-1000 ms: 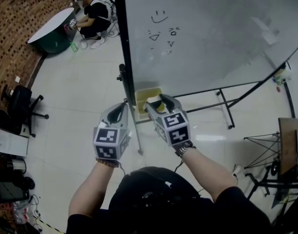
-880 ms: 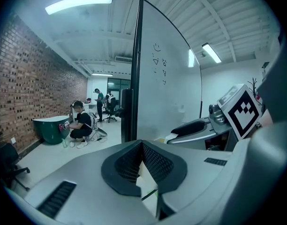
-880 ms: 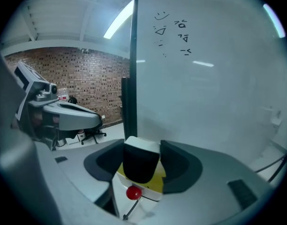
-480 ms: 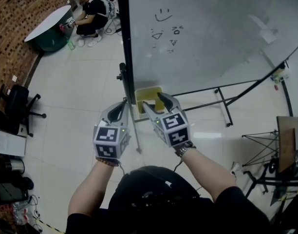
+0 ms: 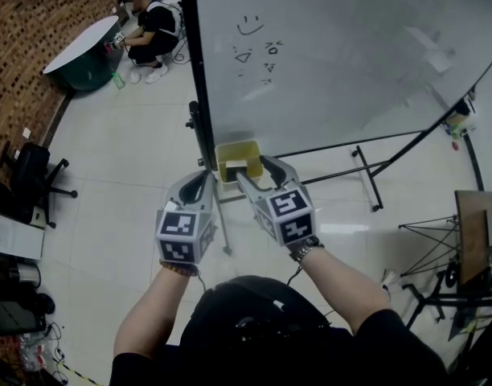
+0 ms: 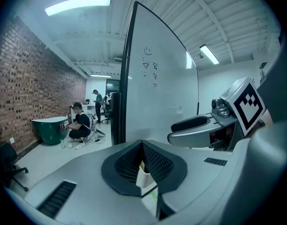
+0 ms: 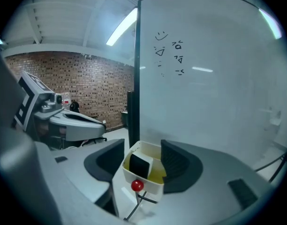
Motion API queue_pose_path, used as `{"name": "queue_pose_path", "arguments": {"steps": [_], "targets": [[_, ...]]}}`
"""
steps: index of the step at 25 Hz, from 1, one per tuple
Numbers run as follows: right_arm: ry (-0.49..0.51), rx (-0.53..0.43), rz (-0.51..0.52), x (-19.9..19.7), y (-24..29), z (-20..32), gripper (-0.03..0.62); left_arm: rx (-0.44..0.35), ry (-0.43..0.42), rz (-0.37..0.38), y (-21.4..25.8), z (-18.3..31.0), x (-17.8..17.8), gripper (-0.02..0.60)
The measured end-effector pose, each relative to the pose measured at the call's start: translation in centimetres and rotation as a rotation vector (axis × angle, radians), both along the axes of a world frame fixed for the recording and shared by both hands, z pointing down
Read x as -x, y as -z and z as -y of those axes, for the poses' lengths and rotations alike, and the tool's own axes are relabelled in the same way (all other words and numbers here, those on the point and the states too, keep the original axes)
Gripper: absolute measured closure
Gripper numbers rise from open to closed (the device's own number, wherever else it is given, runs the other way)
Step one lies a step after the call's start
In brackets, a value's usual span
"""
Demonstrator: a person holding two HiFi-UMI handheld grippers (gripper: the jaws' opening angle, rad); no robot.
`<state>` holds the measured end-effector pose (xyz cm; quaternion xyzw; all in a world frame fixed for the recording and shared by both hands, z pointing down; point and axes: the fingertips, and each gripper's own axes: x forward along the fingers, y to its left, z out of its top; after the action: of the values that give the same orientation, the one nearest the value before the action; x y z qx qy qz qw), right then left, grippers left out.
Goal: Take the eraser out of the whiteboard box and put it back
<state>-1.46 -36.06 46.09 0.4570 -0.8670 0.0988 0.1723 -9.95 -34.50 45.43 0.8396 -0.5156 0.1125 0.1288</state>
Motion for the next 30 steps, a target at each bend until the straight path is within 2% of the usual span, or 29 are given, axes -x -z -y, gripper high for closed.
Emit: {"name": "queue_pose_path", "arguments": {"steps": [4, 7, 11, 13, 18, 23, 28, 30], "targets": [[0.003, -0.008, 0.01, -1.0, 0.6, -1.4, 0.335, -0.007, -0.001, 0.0, 0.6, -1.3, -1.2, 0.583], [0.005, -0.02, 0.018, -1.8, 1.0, -2.5, 0.349, -0.015, 0.005, 0.027, 0.7, -2.4, -1.7, 0.583], [0.005, -0.038, 0.028, -3.2, 1.6, -4.0, 0.372, -0.016, -0.001, 0.007, 1.0, -3.9, -3.5, 0.583], [-0.001, -0.035, 0.03, -4.0, 1.6, -5.0, 0.379, -0.026, 0.0, 0.032, 0.9, -4.6, -4.0, 0.583], [-0.015, -0.044, 0.072, -5.8, 2.6, -8.0, 0.429, -0.032, 0.005, 0.045, 1.2, -7.2, -5.9, 0.583], [0.013, -0.083, 0.05, -7.7, 3.2, -11.1, 0.487, -0.032, 0.015, 0.054, 1.3, -10.2, -7.8, 0.583], [0.045, -0.135, 0.025, -9.3, 3.4, -13.7, 0.508, -0.041, 0.029, 0.046, 1.7, -13.2, -9.5, 0.583], [0.047, -0.123, 0.033, -9.7, 3.8, -15.0, 0.516, -0.044, 0.032, 0.04, 2.0, -14.3, -10.2, 0.583]]}}
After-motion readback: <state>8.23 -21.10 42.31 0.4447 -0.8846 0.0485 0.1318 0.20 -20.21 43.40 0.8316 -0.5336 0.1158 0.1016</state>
